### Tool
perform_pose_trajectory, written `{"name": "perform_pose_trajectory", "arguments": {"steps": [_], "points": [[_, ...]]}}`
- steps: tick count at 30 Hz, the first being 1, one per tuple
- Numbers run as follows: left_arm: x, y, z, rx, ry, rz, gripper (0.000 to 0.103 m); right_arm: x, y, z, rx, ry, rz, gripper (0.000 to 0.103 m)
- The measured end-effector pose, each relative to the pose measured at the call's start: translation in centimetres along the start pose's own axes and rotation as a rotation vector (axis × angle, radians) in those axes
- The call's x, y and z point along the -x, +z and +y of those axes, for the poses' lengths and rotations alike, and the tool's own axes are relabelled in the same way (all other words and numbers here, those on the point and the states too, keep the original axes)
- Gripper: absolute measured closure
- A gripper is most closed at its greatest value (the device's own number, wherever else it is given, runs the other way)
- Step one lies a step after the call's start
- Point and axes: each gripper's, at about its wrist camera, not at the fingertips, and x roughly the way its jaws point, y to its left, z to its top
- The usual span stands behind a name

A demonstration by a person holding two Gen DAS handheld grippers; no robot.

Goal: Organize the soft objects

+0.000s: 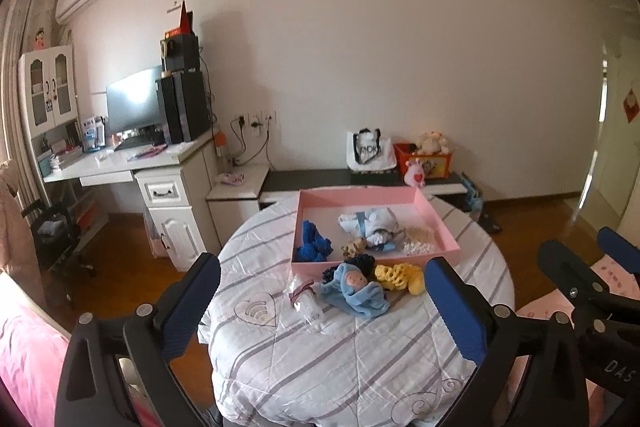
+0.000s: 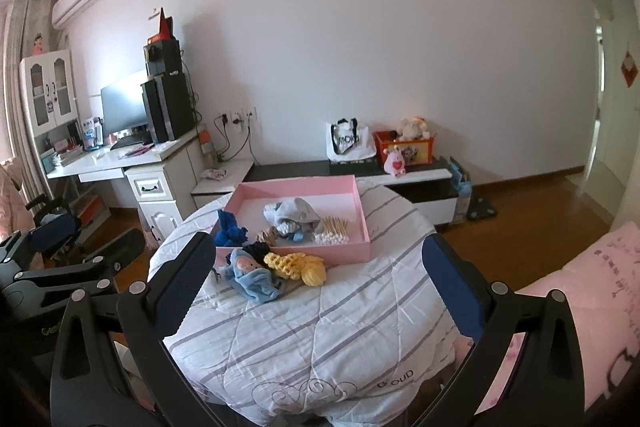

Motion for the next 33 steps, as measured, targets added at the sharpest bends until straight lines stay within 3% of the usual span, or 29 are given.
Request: {"name": "perform_pose_trajectory", "arguments": {"steps": [17, 33], "points": [[5.1, -1.0, 0.2, 0.028, 0.021, -0.094, 0.0, 5.4, 0.4, 1.0, 0.046, -0.02, -0.124, 0.0], [5.5, -1.4, -0.1, 0.033, 0.021, -0.105, 0.0, 6.1, 0.3, 1.3, 0.052, -0.022, -0.144, 0.0]]}}
